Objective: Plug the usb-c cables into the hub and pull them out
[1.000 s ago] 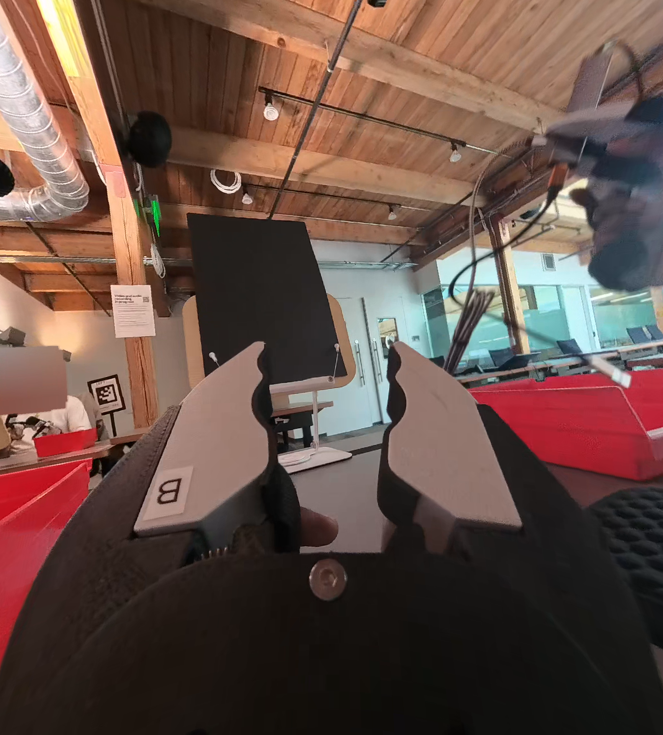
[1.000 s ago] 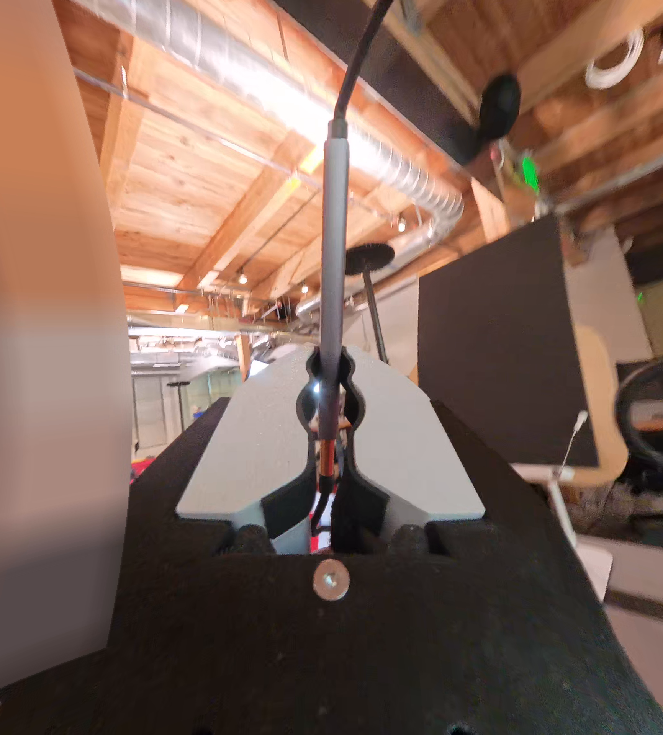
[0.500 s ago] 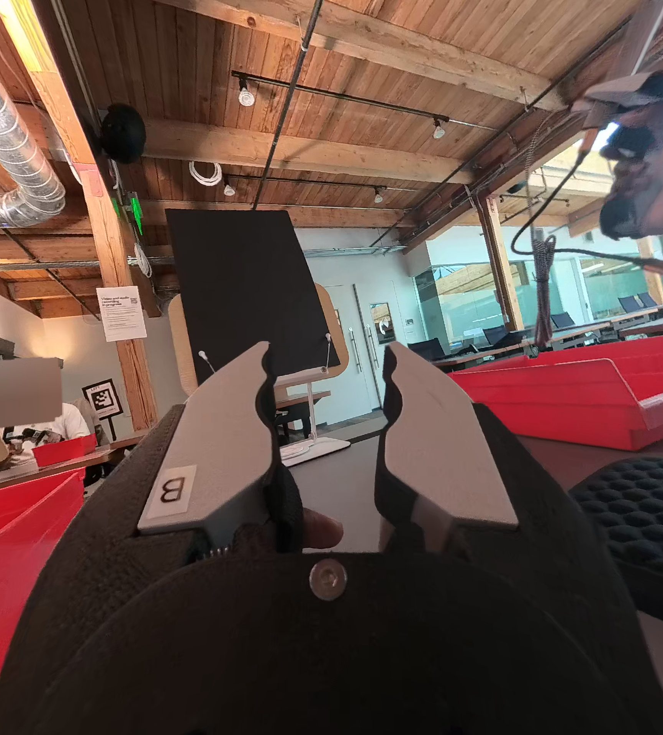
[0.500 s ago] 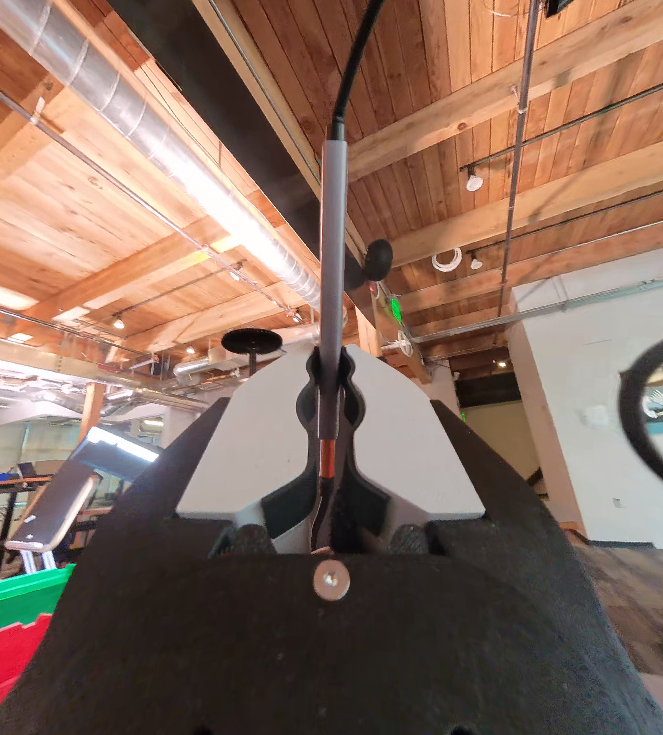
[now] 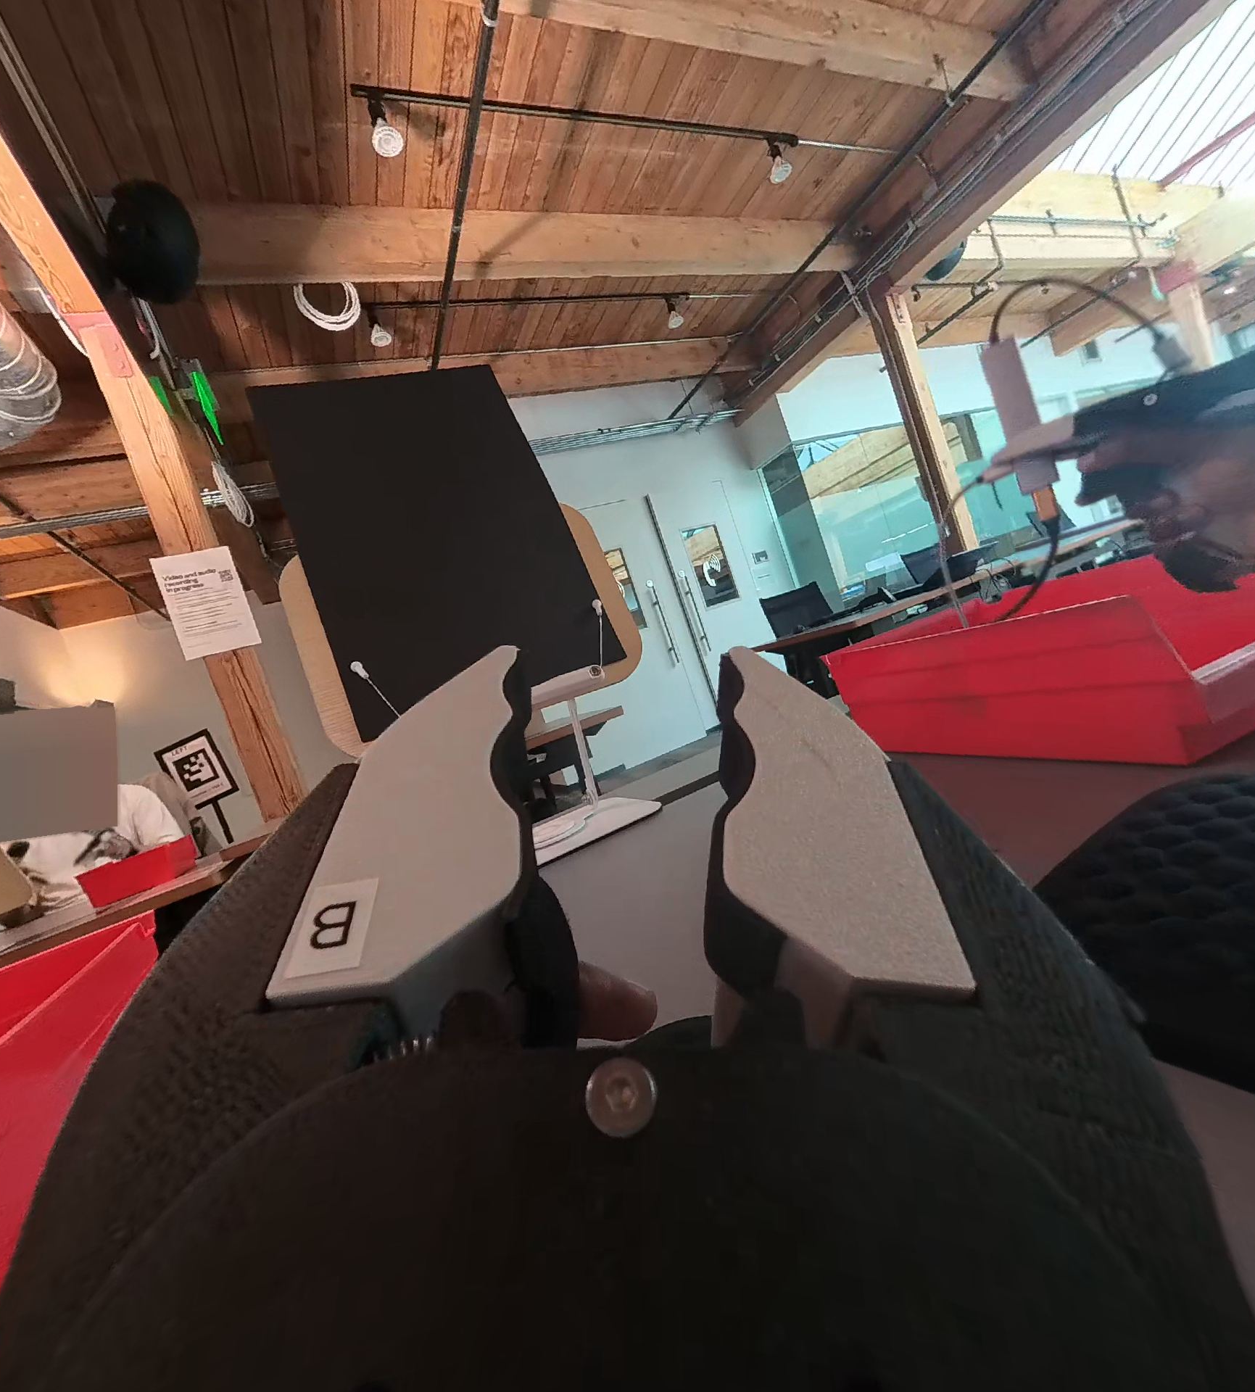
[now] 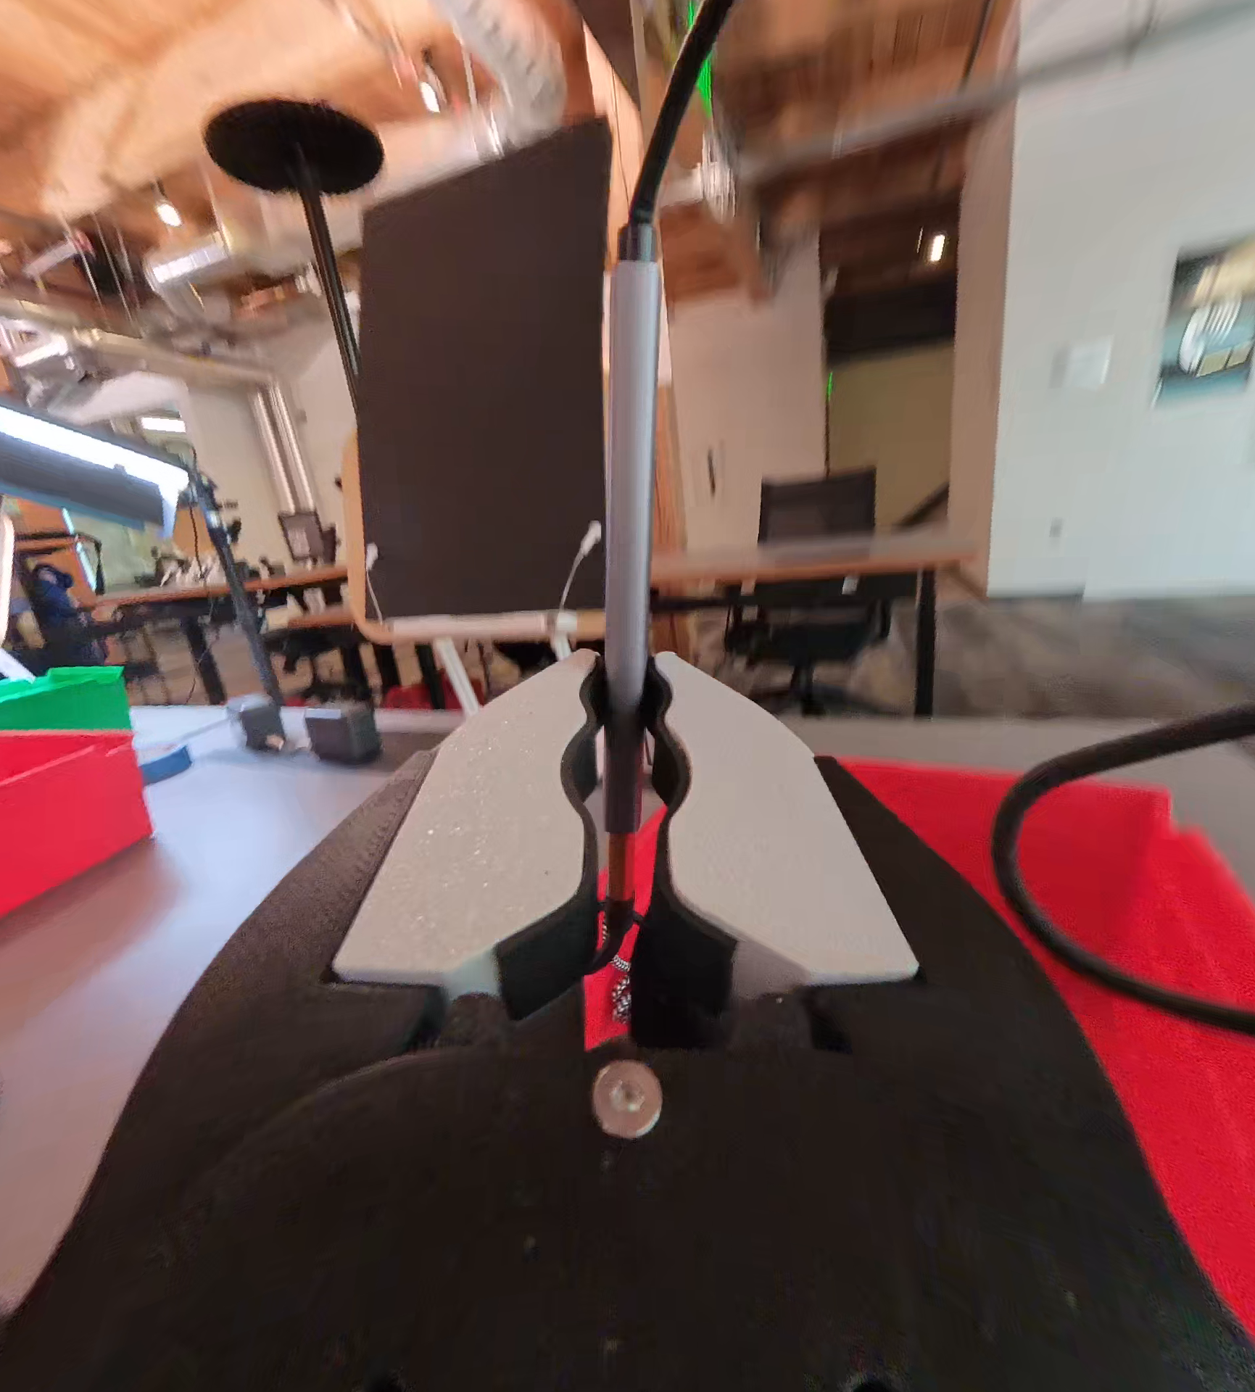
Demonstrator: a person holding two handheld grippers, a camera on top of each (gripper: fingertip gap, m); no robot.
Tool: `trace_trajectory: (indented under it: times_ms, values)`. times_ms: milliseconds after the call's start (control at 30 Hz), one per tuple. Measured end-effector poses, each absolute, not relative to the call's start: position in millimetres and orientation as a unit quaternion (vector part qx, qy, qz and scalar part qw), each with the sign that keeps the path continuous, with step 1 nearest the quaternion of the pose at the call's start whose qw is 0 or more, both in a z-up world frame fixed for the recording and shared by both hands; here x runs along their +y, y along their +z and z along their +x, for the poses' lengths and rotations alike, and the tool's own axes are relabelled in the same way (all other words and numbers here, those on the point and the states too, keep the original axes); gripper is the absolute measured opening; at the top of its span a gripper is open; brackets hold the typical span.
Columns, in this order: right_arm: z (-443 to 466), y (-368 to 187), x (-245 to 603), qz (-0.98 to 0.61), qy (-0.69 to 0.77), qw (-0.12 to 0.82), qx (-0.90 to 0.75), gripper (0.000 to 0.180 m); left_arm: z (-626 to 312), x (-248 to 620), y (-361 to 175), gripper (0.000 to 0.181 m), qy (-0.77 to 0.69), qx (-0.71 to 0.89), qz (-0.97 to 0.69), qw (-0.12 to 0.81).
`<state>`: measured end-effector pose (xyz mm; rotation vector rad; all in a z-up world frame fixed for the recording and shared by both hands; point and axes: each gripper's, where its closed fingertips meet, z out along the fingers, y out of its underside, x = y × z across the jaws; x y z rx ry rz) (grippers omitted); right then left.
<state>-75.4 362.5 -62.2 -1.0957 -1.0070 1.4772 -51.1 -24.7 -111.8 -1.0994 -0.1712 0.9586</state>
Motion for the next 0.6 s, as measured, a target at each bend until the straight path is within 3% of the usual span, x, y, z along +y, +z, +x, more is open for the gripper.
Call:
trace_trajectory:
  times_ms: [133,300,600]
  values:
    - [-80.2,-119.0,365.3,-0.565,0.561,0.376,-0.475,0.009,-51.0,-23.9,-112.3,0.047,0.437,-0.076,-0.504,0.741]
    - [-66.7,-151.4,364.1,-0.631,0.526,0.269,-0.503,0.009,-50.5,-22.2,-113.0,0.046,0.440,-0.073,-0.507,0.738]
    - [-50.4,-198.4,404.0,-0.728,0.376,0.276,-0.503,0.027,-50.0,-22.8,-112.5,0.046,0.441,-0.072,-0.506,0.738]
